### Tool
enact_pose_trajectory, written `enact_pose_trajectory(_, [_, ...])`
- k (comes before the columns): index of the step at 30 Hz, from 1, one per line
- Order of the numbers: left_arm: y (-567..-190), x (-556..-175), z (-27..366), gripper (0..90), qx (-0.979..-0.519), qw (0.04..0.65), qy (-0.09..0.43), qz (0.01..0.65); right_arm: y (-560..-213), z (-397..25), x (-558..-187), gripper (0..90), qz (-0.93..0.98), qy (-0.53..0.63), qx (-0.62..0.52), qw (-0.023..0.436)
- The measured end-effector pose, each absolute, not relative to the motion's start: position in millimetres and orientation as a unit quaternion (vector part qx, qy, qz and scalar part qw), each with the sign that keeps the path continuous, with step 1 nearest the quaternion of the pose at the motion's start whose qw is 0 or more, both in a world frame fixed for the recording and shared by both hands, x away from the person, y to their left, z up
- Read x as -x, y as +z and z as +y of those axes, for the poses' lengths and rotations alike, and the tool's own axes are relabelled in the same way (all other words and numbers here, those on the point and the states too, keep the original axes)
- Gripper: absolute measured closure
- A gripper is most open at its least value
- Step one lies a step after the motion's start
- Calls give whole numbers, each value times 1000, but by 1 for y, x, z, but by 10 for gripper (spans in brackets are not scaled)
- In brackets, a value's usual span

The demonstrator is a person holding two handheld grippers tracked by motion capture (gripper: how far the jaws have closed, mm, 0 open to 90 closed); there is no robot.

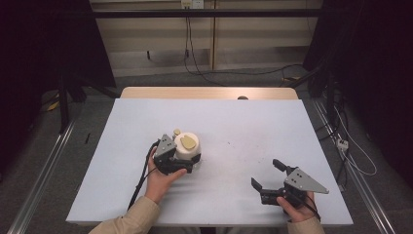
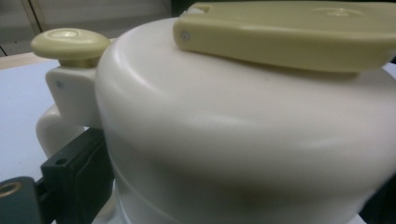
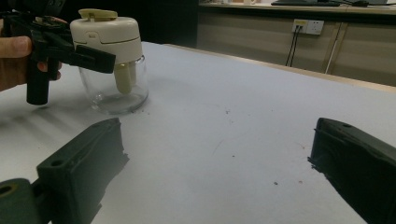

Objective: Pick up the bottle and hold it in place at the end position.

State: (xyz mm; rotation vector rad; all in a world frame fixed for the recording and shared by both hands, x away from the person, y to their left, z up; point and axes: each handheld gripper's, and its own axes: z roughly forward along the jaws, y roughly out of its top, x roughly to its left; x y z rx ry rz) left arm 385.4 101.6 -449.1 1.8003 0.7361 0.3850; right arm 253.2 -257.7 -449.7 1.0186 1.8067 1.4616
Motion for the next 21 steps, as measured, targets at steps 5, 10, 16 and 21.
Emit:
enact_pose_trajectory(5, [-450, -386, 99, 46, -758, 548, 168, 311, -450, -258, -253, 20, 679, 550, -383, 298])
enact_pose_trajectory(10, [-449, -386, 99, 54, -756, 549, 171, 312, -450, -258, -254, 21, 679, 551, -382, 297])
enact_pose_trajectory(16, [-449, -385, 97, 59, -751, 552, 178, 315, -449, -258, -254, 21, 680, 551, -382, 298])
enact_pose_trajectory(21, [-448, -385, 96, 61, -751, 553, 177, 316, -449, -258, -254, 21, 678, 552, -383, 298])
